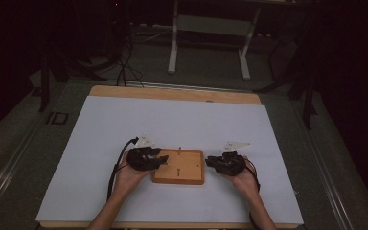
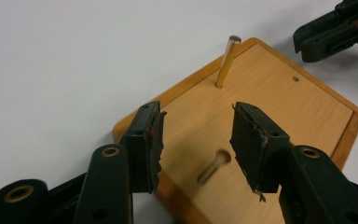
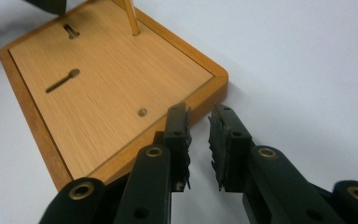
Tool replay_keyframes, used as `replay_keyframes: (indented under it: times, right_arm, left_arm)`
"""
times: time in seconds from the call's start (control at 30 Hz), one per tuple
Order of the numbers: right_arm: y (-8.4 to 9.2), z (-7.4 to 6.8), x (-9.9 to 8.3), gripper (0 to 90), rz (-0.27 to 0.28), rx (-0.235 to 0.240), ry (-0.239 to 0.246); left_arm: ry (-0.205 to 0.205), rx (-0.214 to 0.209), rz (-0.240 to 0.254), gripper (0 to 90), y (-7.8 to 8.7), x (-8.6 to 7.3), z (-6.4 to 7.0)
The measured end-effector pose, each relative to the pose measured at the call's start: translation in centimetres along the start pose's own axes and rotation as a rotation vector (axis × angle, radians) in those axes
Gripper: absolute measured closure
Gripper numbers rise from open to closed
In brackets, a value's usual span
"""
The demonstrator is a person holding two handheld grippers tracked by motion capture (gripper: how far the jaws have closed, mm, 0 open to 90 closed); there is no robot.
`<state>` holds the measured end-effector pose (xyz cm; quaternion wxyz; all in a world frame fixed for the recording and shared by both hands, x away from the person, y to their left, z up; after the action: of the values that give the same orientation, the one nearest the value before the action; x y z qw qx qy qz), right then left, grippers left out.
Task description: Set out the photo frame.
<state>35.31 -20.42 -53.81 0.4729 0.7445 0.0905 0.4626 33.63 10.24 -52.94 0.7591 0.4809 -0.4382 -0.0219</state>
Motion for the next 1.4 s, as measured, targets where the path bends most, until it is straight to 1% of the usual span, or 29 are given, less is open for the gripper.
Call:
replay_keyframes:
  times: [0.17,0.37,0.43,0.5,0.63,0.83,1.0,1.23,1.4]
  right_arm:
    - [-0.1,-0.7,0.7,75.7,0.008,0.0,0.037]
    - [-0.4,-1.2,2.2,75.6,0.03,0.008,0.065]
    - [-0.6,-1.3,2.4,75.6,0.031,0.011,0.067]
    - [-1.1,-1.5,2.9,75.7,0.04,0.02,0.072]
    - [-1.9,-2.0,3.7,75.9,0.052,0.04,0.071]
    - [-2.9,-2.7,5.0,76.0,0.066,0.061,0.086]
    - [-3.6,-3.0,5.8,75.9,0.071,0.073,0.086]
    - [-4.3,-3.1,6.5,75.9,0.077,0.088,0.079]
    - [-4.9,-3.2,7.0,75.4,0.081,0.103,0.073]
  left_arm:
    - [0.012,0.019,0.011,51.6,0.8,-1.0,0.0]
    - [0.027,0.036,0.013,51.3,1.3,-2.2,0.0]
    - [0.033,0.036,0.021,51.0,1.5,-2.3,0.0]
    - [0.045,0.031,0.04,51.0,1.7,-2.7,0.1]
    - [0.041,0.045,0.037,50.9,2.0,-3.1,0.3]
    - [0.042,0.053,0.042,50.9,2.0,-3.2,0.2]
    - [0.036,0.062,0.04,50.9,1.9,-3.2,0.2]
    - [0.034,0.04,0.026,51.8,1.6,-3.1,0.2]
    - [0.025,0.041,0.019,51.8,1.5,-3.1,0.3]
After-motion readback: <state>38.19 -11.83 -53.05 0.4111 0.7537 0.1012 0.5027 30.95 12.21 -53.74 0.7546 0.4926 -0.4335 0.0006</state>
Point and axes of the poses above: each handheld gripper's, and its own axes: y roughly backward along the jaws, x roughly out of its top, z roughly to its right, the point moved 2 cm from there along -y, roughly forward along the jaws, and after that the axes turned 13 degrees about -z, right-handed, at the moved point
